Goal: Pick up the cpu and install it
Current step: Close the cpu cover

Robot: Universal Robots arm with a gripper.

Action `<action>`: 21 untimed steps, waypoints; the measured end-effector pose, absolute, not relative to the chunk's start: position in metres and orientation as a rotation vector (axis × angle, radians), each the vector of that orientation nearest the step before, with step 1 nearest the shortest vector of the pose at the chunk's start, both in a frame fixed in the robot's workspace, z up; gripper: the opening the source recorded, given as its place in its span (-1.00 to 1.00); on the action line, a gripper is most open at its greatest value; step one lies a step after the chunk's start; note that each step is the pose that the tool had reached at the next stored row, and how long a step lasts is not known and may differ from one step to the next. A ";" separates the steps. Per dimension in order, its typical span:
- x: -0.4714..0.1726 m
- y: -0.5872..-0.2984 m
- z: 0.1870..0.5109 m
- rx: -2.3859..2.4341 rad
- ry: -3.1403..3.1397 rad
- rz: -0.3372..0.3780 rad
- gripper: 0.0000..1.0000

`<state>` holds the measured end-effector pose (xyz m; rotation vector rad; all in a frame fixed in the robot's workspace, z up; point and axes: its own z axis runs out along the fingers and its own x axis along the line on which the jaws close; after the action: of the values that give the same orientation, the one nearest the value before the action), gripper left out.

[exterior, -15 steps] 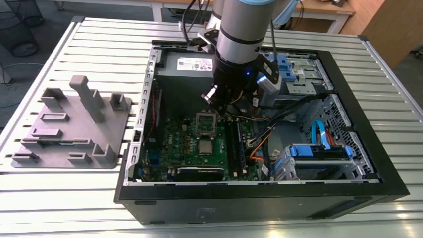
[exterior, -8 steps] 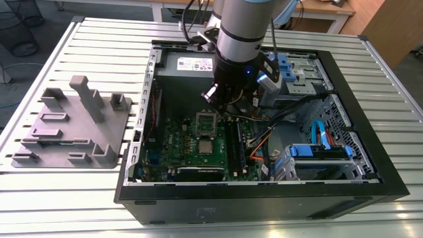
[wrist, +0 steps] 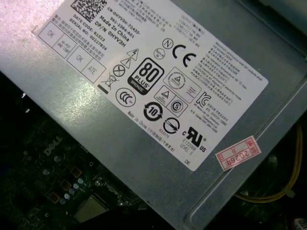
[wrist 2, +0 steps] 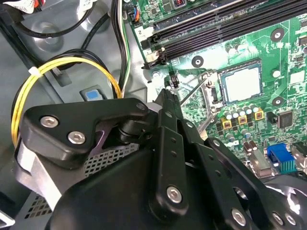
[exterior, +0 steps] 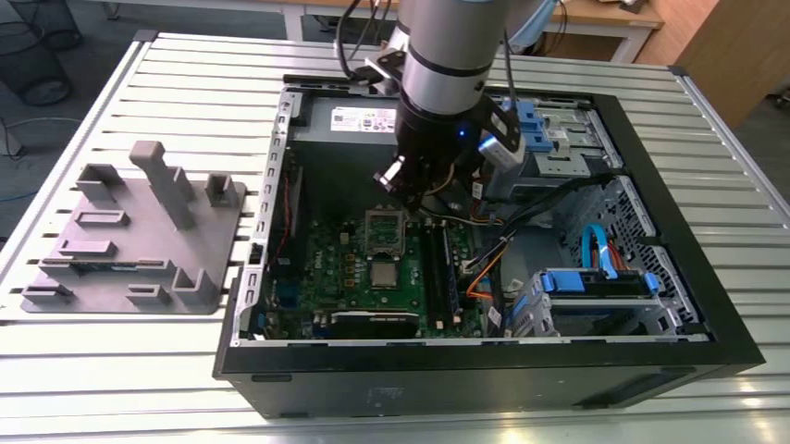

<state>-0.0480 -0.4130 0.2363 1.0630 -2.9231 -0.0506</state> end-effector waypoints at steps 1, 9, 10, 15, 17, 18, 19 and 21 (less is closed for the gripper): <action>-0.048 -0.413 0.237 1.066 -2.923 -0.050 -0.79; -0.050 -0.419 0.240 1.088 -2.918 -0.048 -0.79; -0.050 -0.419 0.241 1.090 -2.917 -0.048 -0.79; -0.050 -0.424 0.243 1.097 -2.915 -0.048 -0.79; -0.050 -0.427 0.244 1.099 -2.914 -0.048 -0.79; -0.050 -0.428 0.244 1.101 -2.913 -0.048 -0.79; -0.050 -0.429 0.244 1.101 -2.913 -0.048 -0.79; -0.050 -0.432 0.244 1.103 -2.912 -0.048 -0.79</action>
<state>-0.0503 -0.4323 0.2443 1.1028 -2.9124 -0.0478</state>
